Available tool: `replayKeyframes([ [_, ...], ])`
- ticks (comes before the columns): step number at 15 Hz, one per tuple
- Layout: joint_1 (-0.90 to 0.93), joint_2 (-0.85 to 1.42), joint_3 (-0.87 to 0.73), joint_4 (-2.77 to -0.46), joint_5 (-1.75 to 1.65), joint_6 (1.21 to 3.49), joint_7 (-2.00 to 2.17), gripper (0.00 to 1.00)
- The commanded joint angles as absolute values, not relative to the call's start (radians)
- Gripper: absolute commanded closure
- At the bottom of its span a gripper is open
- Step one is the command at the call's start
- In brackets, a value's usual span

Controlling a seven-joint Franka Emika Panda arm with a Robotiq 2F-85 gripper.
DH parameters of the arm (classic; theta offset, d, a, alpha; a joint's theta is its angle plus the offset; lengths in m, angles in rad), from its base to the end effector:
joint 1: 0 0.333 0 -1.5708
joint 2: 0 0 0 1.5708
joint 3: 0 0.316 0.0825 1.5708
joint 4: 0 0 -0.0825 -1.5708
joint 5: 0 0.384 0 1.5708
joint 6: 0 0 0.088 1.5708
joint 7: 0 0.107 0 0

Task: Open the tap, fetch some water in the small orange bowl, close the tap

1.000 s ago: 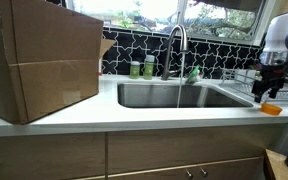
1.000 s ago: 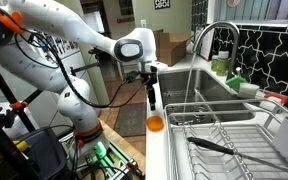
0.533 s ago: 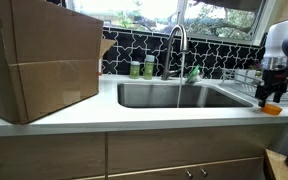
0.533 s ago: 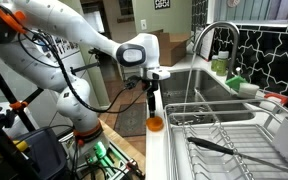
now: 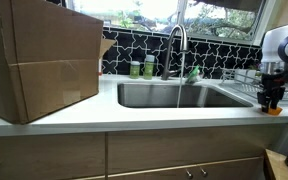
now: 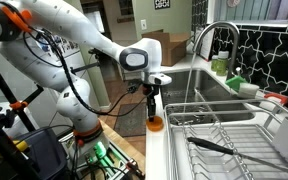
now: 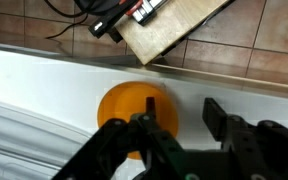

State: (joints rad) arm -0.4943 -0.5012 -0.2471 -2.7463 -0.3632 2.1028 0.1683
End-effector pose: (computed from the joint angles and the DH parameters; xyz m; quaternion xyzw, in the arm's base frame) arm 0.2495 -0.2407 0.3519 0.9394 -0.3234 -0.0916 0.0680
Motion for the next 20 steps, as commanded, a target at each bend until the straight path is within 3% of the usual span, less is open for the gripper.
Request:
replayKeyframes([
  [1, -0.486, -0.472, -0.263, -2.745, -0.380, 2.126, 0.141, 0.76],
  [4, -0.474, -0.486, -0.250, -2.745, -0.383, 2.123, 0.133, 0.98],
  [5, -0.467, -0.493, -0.244, -2.744, -0.384, 2.123, 0.128, 1.00],
  [20, -0.233, -0.526, -0.148, -2.552, -0.407, 2.258, -0.147, 0.99],
])
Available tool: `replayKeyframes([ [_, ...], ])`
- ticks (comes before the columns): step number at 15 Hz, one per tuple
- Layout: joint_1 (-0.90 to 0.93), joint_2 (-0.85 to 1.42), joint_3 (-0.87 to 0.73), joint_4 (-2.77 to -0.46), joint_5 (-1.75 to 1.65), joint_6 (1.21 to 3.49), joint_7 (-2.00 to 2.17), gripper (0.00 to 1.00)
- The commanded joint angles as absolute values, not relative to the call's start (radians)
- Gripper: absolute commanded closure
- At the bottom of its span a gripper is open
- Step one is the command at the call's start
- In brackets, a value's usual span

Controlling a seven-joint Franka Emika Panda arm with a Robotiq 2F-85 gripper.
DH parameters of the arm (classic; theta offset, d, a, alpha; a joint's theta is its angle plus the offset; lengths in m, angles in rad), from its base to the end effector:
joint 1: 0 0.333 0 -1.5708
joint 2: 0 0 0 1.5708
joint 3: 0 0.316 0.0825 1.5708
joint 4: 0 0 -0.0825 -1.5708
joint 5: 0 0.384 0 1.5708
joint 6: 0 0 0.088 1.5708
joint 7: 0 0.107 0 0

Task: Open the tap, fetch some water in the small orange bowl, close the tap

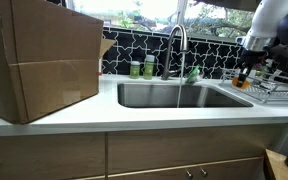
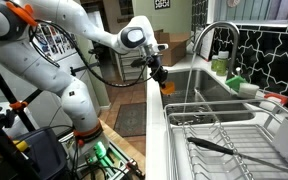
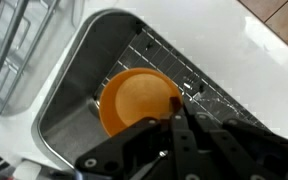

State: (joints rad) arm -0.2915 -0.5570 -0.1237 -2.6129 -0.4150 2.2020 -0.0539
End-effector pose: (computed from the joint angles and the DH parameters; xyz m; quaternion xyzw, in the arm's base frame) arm 0.3474 -0.1686 0.4458 0.9851 -0.0618 0.0396 0.1554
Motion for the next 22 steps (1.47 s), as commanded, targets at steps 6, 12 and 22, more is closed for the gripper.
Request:
replayKeyframes([
  [6, -0.214, -0.509, -0.137, -2.496, -0.400, 2.342, -0.156, 0.96],
  [12, -0.186, -0.433, -0.156, -2.454, -0.359, 2.361, -0.183, 0.99],
  [22, -0.102, -0.196, -0.187, -2.279, -0.153, 2.354, -0.391, 0.99],
])
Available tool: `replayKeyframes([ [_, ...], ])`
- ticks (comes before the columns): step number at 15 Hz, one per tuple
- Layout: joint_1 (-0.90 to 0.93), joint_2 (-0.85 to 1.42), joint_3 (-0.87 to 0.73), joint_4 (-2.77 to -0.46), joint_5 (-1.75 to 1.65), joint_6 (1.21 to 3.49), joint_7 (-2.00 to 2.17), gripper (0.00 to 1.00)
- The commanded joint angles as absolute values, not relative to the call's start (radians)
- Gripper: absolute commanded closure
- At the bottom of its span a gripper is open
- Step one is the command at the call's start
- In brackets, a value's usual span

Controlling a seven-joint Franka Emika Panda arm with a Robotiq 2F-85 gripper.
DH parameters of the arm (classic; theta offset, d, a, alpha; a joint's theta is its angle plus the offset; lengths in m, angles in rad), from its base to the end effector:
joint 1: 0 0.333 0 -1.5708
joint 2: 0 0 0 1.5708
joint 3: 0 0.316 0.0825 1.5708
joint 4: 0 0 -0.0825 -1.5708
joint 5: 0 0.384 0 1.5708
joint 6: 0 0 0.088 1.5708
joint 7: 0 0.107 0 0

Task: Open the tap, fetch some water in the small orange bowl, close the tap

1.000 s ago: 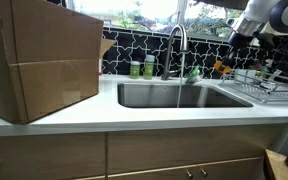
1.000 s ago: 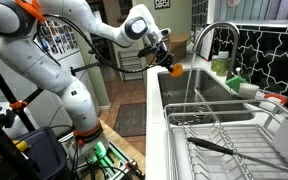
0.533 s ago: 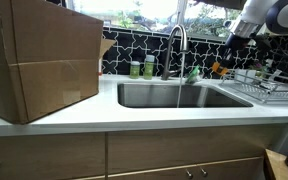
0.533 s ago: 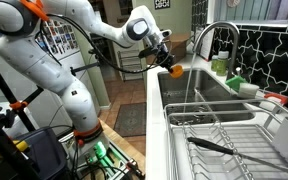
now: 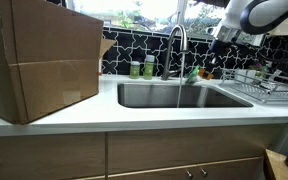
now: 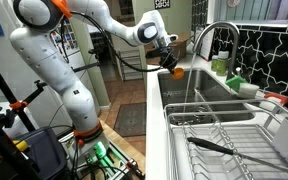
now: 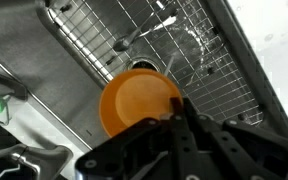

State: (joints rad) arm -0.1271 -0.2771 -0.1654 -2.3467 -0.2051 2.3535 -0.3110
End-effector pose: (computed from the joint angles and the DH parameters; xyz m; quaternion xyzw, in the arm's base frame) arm 0.4624 -0.1454 0.4684 0.9858 0.0704 0.1165 0.0984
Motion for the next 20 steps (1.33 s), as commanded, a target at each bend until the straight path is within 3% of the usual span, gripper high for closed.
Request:
replayKeyframes([
  [1, -0.100, -0.174, -0.186, -2.261, -0.142, 2.354, -0.413, 0.99],
  [20, -0.117, 0.009, -0.144, -2.105, -0.055, 2.391, -0.707, 0.99],
])
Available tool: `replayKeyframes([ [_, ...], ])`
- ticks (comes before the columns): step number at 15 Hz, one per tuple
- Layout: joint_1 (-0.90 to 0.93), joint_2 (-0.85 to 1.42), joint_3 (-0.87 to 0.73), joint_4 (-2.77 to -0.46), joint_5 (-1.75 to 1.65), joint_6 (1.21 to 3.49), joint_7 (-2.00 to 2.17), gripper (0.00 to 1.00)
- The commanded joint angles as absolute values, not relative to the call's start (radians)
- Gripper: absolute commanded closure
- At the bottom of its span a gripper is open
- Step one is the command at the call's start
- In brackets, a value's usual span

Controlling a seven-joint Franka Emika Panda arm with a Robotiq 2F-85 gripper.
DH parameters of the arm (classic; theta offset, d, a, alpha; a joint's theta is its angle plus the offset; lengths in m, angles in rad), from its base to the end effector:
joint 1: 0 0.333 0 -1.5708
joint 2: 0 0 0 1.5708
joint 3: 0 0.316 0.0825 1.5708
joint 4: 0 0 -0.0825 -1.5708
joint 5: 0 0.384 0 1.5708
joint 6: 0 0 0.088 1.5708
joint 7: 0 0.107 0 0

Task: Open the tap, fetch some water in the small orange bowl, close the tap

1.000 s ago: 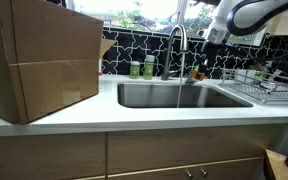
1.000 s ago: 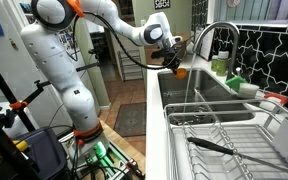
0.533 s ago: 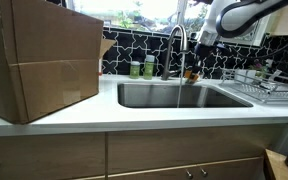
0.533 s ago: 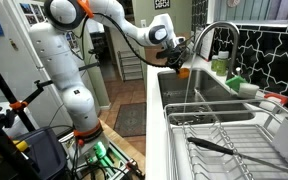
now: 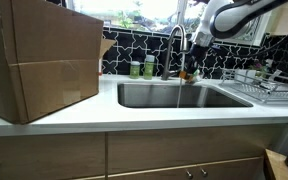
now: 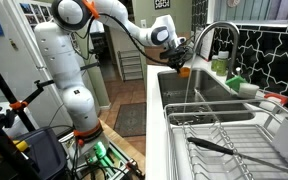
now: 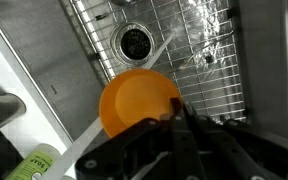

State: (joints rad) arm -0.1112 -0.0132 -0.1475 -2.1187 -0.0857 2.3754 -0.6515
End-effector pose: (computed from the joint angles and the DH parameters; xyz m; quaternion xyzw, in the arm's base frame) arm 0.5451 -0.1454 0.4457 0.9658 0.2192 0.1064 0.0884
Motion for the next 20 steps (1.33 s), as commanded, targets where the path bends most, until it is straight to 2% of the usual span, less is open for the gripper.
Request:
replayKeyframes([
  [1, -0.118, 0.011, -0.143, -2.105, -0.057, 2.392, -0.712, 0.99],
  [20, -0.122, 0.024, -0.133, -2.104, -0.046, 2.402, -0.728, 0.99],
])
